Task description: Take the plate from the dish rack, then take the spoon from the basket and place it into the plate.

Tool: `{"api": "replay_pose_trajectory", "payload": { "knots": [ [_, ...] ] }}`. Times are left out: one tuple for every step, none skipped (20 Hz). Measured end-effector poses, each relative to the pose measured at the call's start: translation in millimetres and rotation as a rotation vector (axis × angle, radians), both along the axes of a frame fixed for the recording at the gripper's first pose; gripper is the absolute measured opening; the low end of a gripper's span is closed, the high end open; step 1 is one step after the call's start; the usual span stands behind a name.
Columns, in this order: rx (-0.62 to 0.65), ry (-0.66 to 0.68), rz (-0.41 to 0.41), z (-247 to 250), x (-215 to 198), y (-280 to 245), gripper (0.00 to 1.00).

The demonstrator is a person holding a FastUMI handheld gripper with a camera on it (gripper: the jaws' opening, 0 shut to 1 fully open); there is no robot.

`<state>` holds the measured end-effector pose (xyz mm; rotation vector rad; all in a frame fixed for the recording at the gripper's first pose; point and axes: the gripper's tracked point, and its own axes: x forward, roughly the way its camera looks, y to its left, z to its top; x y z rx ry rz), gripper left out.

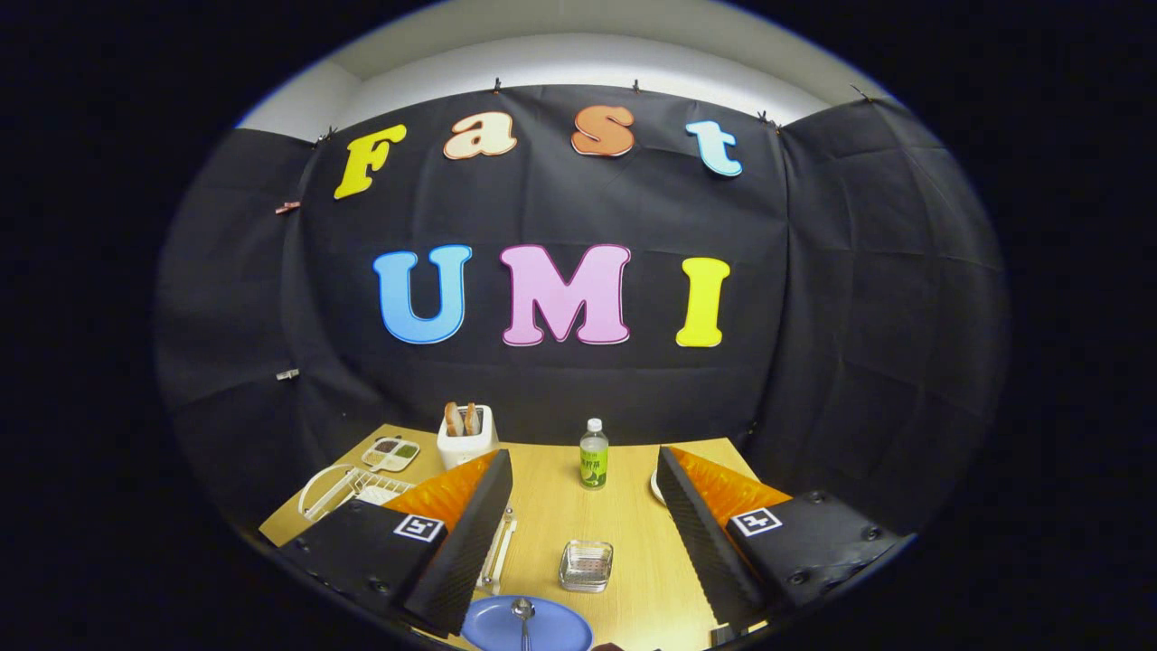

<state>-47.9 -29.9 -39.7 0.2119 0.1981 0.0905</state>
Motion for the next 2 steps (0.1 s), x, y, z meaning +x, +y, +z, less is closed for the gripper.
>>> {"api": "replay_pose_trajectory", "payload": {
  "knots": [
    [-0.002, -0.020, -0.009, 7.3, 1.1, -2.6, 0.99],
    [-0.008, -0.037, -0.016, 13.3, 2.0, -5.1, 0.99]
  ]
}}
